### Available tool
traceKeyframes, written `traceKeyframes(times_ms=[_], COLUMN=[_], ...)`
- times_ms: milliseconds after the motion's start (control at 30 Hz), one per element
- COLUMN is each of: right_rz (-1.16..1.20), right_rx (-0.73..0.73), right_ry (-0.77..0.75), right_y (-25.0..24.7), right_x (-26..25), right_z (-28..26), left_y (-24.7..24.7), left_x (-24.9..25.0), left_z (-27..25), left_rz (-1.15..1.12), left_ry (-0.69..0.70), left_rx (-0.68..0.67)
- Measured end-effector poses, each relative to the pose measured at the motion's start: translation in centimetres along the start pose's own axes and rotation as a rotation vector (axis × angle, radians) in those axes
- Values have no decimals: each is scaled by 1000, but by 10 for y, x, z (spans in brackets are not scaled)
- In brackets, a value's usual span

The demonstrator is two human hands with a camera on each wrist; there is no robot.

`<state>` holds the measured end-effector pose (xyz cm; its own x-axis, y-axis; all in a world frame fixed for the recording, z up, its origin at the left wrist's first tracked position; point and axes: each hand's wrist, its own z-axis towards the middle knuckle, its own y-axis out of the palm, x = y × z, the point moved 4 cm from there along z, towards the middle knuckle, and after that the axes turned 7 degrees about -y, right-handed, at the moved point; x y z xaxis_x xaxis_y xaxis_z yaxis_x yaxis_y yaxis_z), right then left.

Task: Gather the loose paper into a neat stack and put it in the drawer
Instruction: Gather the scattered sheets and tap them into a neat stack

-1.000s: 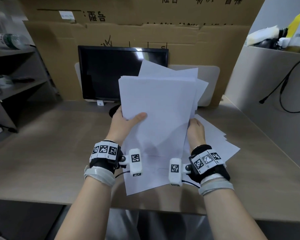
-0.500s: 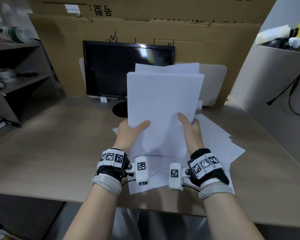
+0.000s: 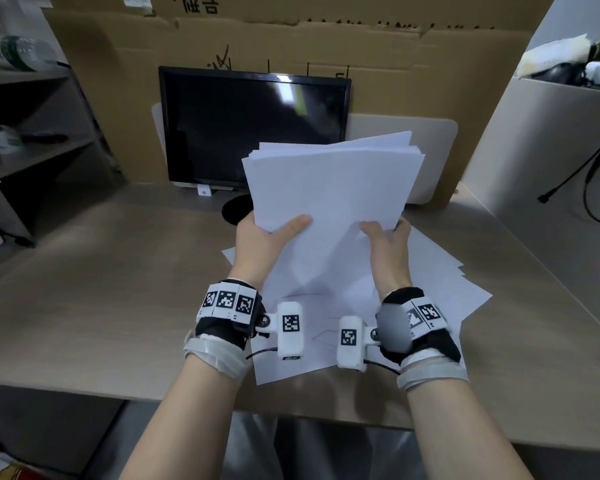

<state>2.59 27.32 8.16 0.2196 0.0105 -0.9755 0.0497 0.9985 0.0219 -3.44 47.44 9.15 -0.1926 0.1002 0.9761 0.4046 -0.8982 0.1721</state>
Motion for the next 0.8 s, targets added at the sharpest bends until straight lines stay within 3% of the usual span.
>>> traceKeyframes(times_ms=[233,467,667,800], right_rz=[-6,42,-81,-86], right_rx=[-89,-65,-101,-127], right_ry=[124,63,202,141], right_y=[4,7,12,5], right_x=[18,15,59,54], right_z=[14,15,9,6], left_y=[-3,-6,-7,-8], left_x=[-28,-16,-71,-60], left_z=[5,11,6,9], left_rz=[-31,-62,54,86], left_ry=[-152,-94,-293,-237], left_rx=[15,21,37,73])
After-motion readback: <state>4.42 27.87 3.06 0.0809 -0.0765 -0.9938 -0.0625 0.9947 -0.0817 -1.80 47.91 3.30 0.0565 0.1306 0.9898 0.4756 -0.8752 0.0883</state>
